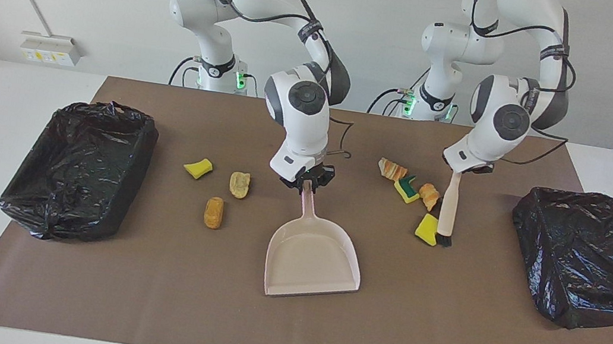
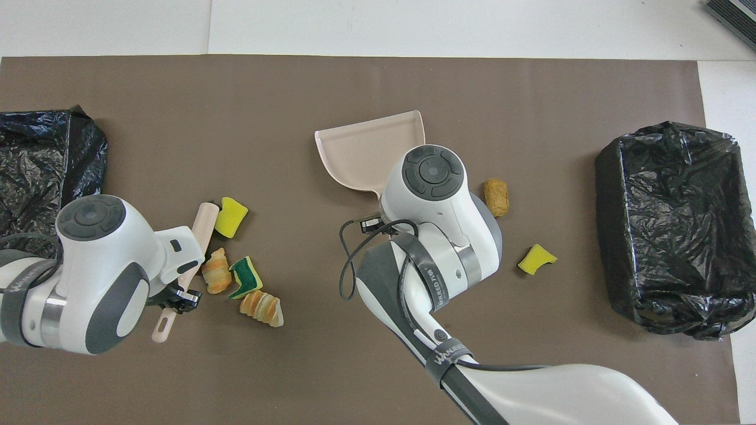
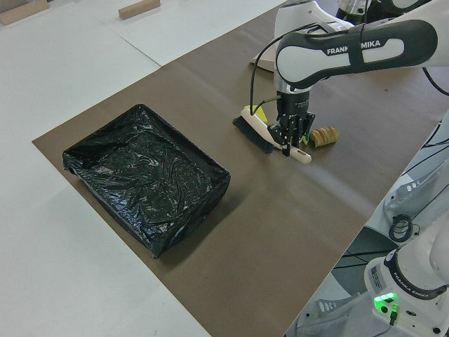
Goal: Sweep and dump trash in bin
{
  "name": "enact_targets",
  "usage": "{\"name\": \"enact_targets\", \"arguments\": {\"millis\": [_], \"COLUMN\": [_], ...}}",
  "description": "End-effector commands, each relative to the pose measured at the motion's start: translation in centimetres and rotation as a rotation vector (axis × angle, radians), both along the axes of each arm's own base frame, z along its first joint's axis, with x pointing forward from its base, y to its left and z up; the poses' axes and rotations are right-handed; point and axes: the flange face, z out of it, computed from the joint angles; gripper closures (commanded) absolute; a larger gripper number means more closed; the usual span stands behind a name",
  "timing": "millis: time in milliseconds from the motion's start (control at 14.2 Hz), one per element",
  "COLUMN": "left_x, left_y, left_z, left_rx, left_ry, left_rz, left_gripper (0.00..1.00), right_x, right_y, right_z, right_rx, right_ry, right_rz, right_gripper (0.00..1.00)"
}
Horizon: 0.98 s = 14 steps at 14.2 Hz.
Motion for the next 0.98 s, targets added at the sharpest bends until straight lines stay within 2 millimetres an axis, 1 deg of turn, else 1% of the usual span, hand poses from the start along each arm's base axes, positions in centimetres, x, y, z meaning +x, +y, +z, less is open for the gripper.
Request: {"name": "enact_targets", "arguments": {"millis": [0, 70, 140, 281, 351, 421, 491, 561, 632, 702, 772, 912], "left_x": [-2.1, -2.5, -2.5, -1.3, -0.8, -1.0, -1.9, -2.8, -3.5, -4.4, -5.0, -6.3], "left_y": [-3.7, -5.4, -6.4, -6.1, -5.5, -4.9, -4.4, -3.7, -3.3, -3.0, -2.6, -1.5], "left_z": [-0.2, 0.0, 0.5, 2.9, 4.2, 5.6, 6.7, 7.1, 6.8, 6.3, 5.9, 5.2], "left_rx": [0.023, 0.046, 0.059, 0.057, 0.062, 0.073, 0.091, 0.119, 0.138, 0.15, 0.154, 0.129], "left_ry": [-0.002, -0.019, -0.039, -0.041, -0.033, -0.029, -0.024, -0.013, -0.008, -0.018, -0.031, -0.031], "left_rz": [0.107, 0.132, 0.161, 0.196, 0.215, 0.233, 0.26, 0.304, 0.334, 0.358, 0.38, 0.447], "left_gripper": [1.0, 1.0, 1.0, 1.0, 1.0, 1.0, 1.0, 1.0, 1.0, 1.0, 1.0, 1.0], "right_x": [-1.2, -1.6, -2.5, -4.3, -5.5, -6.4, -7.2, -8.0, -8.5, -8.7, -9.0, -9.7], "right_y": [-2.5, -3.7, -4.7, -5.9, -6.1, -6.3, -6.7, -7.6, -8.5, -9.5, -10.0, -9.9], "right_z": [4.3, 4.8, 4.7, 4.1, 4.0, 3.9, 3.9, 4.1, 4.2, 3.8, 3.3, 3.1], "right_rx": [0.002, 0.003, 0.002, -0.023, -0.057, -0.084, -0.1, -0.1, -0.089, -0.077, -0.067, -0.061], "right_ry": [0.011, 0.019, 0.034, 0.047, 0.044, 0.042, 0.038, 0.04, 0.044, 0.051, 0.049, 0.04], "right_rz": [0.118, 0.155, 0.222, 0.365, 0.46, 0.545, 0.638, 0.731, 0.816, 0.908, 0.99, 1.137], "right_gripper": [1.0, 1.0, 1.0, 1.0, 1.0, 1.0, 1.0, 1.0, 1.0, 1.0, 1.0, 1.0]}}
